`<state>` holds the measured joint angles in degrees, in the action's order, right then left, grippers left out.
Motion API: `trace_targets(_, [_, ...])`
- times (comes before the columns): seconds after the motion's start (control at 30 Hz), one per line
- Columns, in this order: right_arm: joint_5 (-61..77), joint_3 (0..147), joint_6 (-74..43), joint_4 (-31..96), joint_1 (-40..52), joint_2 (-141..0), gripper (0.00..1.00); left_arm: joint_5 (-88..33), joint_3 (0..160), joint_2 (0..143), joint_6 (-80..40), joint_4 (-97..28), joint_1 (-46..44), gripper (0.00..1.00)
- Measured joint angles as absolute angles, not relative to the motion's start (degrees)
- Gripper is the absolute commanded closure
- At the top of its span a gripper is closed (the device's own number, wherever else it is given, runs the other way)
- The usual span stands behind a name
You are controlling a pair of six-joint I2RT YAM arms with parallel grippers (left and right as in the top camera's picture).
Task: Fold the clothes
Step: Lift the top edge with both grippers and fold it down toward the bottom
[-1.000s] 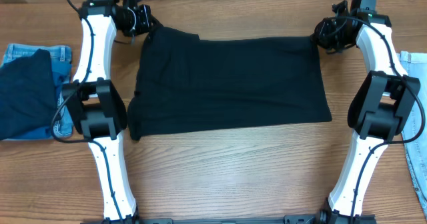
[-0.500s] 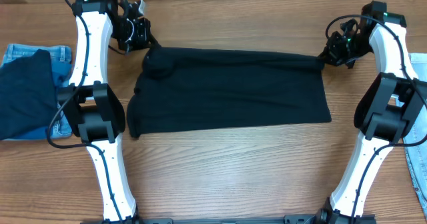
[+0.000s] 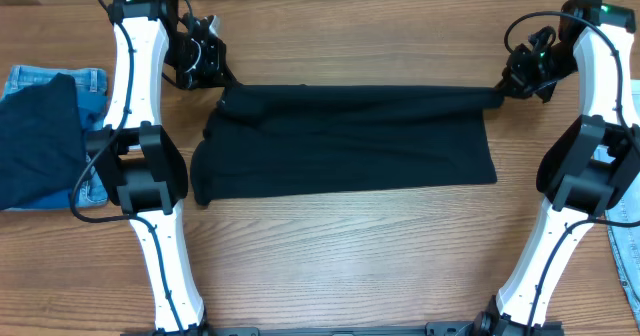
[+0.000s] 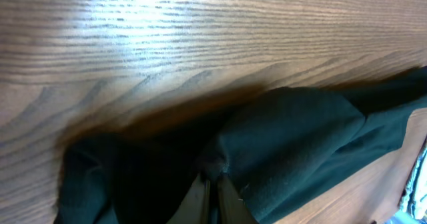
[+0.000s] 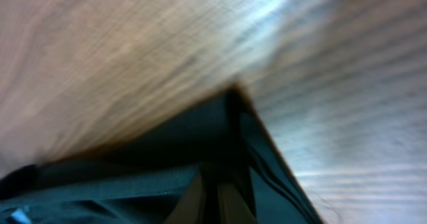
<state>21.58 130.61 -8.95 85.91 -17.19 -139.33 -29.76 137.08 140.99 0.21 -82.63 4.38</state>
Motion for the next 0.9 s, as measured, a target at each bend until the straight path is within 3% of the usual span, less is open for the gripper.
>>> trace_targets(0.3, [17.6, 130.6, -5.2, 87.4, -17.1, -139.3, 0.92, -30.0, 137.0, 140.5, 0.3, -85.5, 6.5, 0.96])
trace_targets(0.9, [11.0, 130.6, 6.8, 73.1, -8.3, -138.7, 0.96, -29.5, 137.0, 134.8, 2.1, -85.6, 8.7, 0.96])
